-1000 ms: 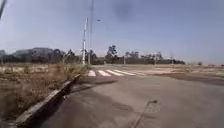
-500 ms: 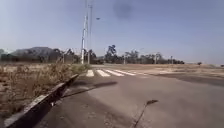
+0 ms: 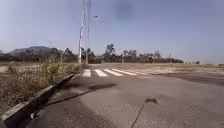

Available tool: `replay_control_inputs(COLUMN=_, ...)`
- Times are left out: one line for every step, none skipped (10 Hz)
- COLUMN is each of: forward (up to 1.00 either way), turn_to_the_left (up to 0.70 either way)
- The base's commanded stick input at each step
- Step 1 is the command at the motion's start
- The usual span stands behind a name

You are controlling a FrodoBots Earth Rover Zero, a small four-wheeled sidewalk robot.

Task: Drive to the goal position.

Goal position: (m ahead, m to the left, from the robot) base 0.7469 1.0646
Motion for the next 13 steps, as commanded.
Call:
replay_control_inputs(forward=0.00, turn_to_the_left=0.00)
replay_control_inputs(forward=0.01, turn_to_the_left=0.00)
replay_control_inputs(forward=0.36, turn_to_the_left=0.00)
replay_control_inputs(forward=0.70, turn_to_the_left=0.00)
replay_control_inputs(forward=0.70, turn_to_the_left=0.00)
replay_control_inputs(forward=0.70, turn_to_the_left=0.00)
replay_control_inputs(forward=0.70, turn_to_the_left=0.00)
replay_control_inputs(forward=0.70, turn_to_the_left=0.00)
replay_control_inputs(forward=0.70, turn_to_the_left=0.00)
replay_control_inputs(forward=0.70, turn_to_the_left=0.00)
replay_control_inputs(forward=0.70, turn_to_the_left=0.00)
replay_control_inputs(forward=0.70, turn_to_the_left=0.00)
replay_control_inputs(forward=0.70, turn_to_the_left=0.00)
